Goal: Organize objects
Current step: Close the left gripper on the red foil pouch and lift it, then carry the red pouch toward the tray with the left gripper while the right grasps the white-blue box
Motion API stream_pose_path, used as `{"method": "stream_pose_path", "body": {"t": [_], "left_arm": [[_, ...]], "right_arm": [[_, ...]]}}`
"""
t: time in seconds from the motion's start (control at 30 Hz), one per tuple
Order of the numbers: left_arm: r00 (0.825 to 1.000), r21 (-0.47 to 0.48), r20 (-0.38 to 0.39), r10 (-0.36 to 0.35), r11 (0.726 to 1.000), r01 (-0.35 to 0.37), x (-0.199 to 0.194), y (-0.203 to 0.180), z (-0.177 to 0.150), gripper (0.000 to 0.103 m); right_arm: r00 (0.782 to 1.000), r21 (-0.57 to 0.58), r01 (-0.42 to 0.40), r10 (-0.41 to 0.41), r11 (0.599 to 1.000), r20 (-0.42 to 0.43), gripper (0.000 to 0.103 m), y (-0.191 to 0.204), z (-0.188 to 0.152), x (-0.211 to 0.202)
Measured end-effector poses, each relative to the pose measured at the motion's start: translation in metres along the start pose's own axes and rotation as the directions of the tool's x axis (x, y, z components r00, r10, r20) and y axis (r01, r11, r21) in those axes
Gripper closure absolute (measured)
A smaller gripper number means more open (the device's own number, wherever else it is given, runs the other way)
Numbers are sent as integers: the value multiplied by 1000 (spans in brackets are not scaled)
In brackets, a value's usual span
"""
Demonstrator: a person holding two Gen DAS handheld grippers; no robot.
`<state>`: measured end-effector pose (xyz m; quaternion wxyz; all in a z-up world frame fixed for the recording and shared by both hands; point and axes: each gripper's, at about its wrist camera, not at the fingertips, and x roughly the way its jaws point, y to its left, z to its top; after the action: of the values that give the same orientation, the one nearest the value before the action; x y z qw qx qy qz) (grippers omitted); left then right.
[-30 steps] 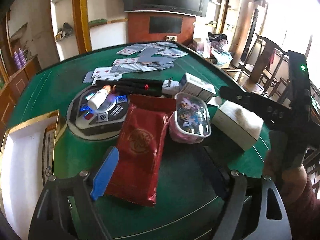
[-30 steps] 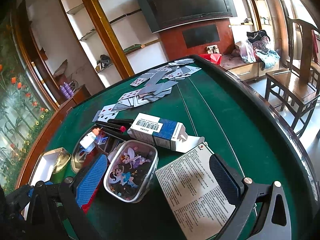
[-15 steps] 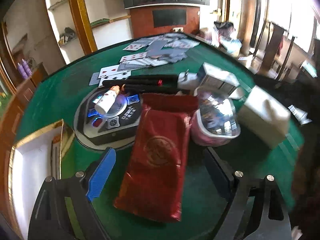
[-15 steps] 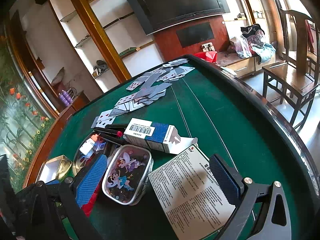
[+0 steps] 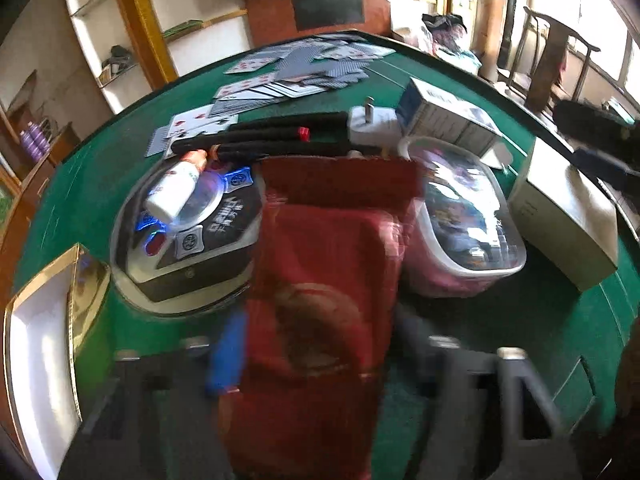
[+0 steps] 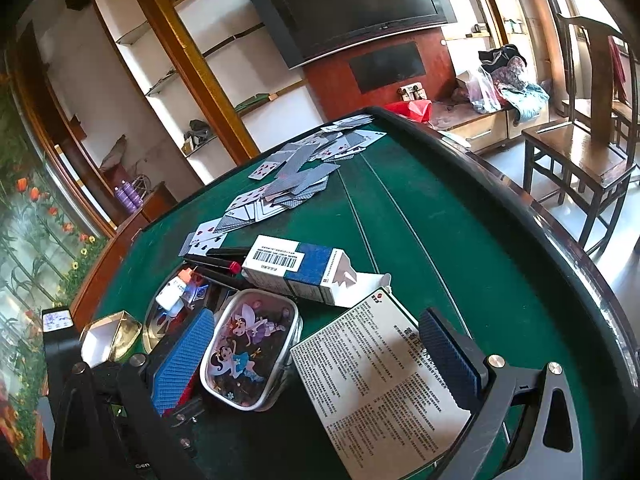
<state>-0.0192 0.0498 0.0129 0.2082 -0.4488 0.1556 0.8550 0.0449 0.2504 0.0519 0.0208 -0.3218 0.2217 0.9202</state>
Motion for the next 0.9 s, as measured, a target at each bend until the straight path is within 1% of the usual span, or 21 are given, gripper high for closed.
{"method": "stream_pose_path", "body": {"t": [0.03, 0.07, 0.17, 0.3, 0.4, 0.47, 0.57, 0.67, 0.73, 0.83, 0.9], "left_arm": [[1000, -28, 2, -26, 999, 26, -4, 5, -1, 53], [999, -38, 7, -33, 999, 33, -7, 6, -2, 55], [999, -48, 27, -18, 999, 20, -18, 8, -9, 57], [994, -129, 85, -67, 989, 78, -48, 19, -23, 57], [985, -152, 153, -83, 983, 107, -83, 23, -36, 57], [975, -167, 204, -92, 978, 127, -109, 26, -48, 57], [959, -199, 263, -106, 967, 161, -136, 32, -65, 57], [949, -231, 294, -112, 955, 185, -153, 42, -81, 57], [947, -257, 303, -109, 947, 192, -162, 52, -92, 57], [945, -278, 312, -97, 942, 189, -170, 67, -106, 56], [943, -294, 320, -94, 936, 194, -171, 76, -114, 56]], "right_arm": [[1000, 0, 1, -1, 1000, 0, 0, 0, 0, 0], [1000, -1, 3, -3, 1000, 2, 0, 0, 0, 0], [1000, -7, 14, -14, 1000, 1, 0, 1, 0, 1], [1000, 2, 25, -25, 1000, 13, 0, -2, 1, -1], [999, 16, 41, -41, 999, 24, 0, -7, 2, -2], [998, 19, 59, -59, 998, 23, 0, -8, 1, -1], [997, 30, 69, -70, 997, 17, 0, -12, 2, 0], [997, 72, 68, -71, 995, 42, 0, -21, 3, -8], [995, 85, 74, -79, 994, 55, 0, -26, 5, -15], [996, 46, 72, -75, 996, 53, 0, -25, 13, -26], [997, -16, 69, -69, 997, 17, 0, -19, 23, -29]]}}
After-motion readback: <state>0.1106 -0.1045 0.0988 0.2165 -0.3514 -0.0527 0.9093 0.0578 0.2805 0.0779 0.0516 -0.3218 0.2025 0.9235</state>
